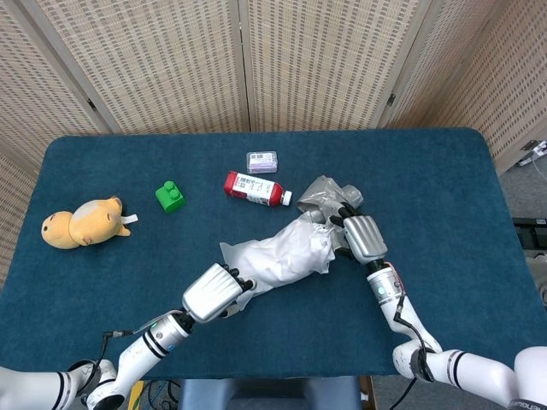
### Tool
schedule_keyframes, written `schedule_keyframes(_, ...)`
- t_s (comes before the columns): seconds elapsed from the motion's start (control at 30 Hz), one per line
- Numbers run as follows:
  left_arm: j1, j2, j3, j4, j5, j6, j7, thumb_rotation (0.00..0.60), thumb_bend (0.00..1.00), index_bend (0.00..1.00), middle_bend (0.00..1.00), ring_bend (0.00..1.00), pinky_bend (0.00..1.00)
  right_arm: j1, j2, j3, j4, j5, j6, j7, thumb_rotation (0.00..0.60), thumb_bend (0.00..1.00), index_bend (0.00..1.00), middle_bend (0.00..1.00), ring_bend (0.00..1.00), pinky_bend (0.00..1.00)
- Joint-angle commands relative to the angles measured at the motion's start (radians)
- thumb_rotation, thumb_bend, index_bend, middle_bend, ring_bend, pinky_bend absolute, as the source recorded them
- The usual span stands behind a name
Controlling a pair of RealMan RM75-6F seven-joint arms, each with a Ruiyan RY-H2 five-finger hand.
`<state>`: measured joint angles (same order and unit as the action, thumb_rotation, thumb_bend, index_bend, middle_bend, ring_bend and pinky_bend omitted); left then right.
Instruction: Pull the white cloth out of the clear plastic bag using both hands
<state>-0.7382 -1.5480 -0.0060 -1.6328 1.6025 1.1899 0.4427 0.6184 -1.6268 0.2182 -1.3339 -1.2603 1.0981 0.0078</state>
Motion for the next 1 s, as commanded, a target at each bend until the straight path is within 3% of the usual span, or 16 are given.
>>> schedule_keyframes(0.03, -0.004, -0.020, -0.010, 0.017, 0.003, -0.011, -0.007, 0.600, 0.02, 0.49, 0.78, 0.67, 0.78, -0.001, -0.002, 0.000, 0.003, -0.001, -0.001, 0.004, 0.600, 0.66, 0.70, 0.19, 0.14, 0.37)
schedule_keyframes(1.0, -0.023, -0.183, -0.038, 0.162, 0.006, -0.086, -0.018, 0.600, 0.02, 0.56, 0.77, 0.66, 0.74, -0.007, -0.016, 0.012, 0.021, -0.001, -0.012, 0.030, 0.600, 0.66, 0.70, 0.20, 0.14, 0.37)
